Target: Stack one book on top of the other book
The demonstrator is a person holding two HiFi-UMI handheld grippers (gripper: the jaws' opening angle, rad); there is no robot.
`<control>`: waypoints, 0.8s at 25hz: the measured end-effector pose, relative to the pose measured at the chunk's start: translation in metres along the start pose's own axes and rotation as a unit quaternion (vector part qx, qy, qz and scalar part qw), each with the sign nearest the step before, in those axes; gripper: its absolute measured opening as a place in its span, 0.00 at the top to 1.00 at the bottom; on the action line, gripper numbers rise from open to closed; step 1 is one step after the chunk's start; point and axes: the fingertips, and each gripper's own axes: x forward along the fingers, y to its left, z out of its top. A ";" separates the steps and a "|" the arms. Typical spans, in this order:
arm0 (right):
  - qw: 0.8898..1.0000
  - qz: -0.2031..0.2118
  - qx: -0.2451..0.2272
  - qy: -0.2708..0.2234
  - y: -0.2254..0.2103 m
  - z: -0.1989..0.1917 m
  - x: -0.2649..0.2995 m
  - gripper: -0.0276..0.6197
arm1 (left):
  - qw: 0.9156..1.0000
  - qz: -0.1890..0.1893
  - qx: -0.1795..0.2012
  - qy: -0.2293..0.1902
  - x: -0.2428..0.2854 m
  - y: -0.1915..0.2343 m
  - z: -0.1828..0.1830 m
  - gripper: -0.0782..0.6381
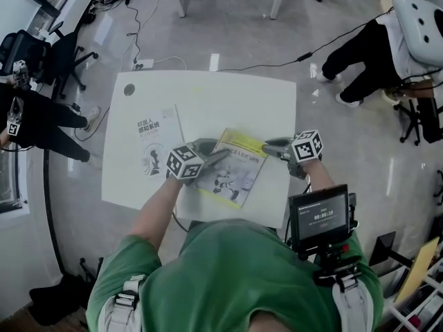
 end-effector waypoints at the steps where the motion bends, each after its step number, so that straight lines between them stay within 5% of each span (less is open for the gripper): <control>1: 1.000 -0.004 -0.002 -0.003 0.001 0.000 0.000 0.84 | 1.000 0.003 -0.005 -0.001 0.000 0.001 -0.001 0.73; 20: 0.988 -0.018 -0.153 0.016 0.077 0.047 -0.004 0.86 | 0.993 0.079 -0.039 -0.084 -0.056 -0.025 0.019 0.76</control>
